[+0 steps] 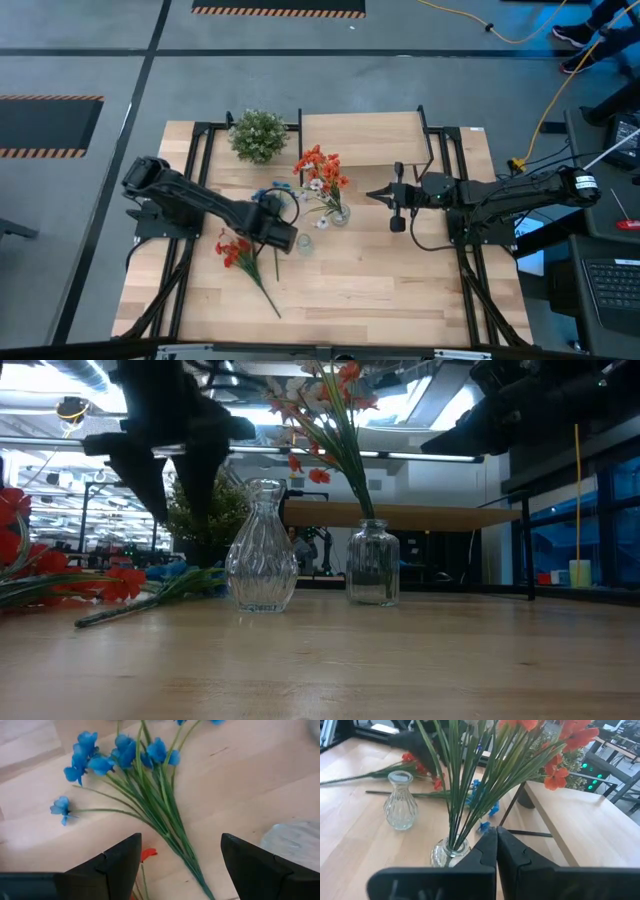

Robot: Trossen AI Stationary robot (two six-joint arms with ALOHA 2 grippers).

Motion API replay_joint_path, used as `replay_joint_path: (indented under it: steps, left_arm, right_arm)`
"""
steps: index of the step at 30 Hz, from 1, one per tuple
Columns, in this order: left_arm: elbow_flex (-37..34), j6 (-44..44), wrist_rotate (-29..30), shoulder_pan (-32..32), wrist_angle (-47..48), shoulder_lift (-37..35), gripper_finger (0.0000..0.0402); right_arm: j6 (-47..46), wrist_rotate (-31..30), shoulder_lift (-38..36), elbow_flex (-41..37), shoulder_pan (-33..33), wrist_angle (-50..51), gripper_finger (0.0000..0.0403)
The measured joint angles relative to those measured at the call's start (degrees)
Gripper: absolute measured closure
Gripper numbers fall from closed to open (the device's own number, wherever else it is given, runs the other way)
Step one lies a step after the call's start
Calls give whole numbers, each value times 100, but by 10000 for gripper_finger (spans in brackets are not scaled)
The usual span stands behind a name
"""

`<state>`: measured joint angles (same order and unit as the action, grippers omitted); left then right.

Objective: Pick and place flowers into a vace then onto a shelf
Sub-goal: Put the blue flowers into the bottom transparent vase

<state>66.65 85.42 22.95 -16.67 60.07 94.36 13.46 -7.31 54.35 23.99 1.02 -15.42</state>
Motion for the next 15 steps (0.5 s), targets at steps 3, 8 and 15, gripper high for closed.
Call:
replay_joint_path:
  steps: [3,8,15]
  left_arm:
    - [1,202,-15,-7,-70,184,137]
    - [0,407,-273,-4,-367,444,137]
    - [4,595,-590,-4,-595,710,137]
  right_arm:
    - [-270,-7,0,0,0,-3,399]
    - [-394,-41,0,0,0,94,399]
    - [-353,-55,-52,0,0,80,399]
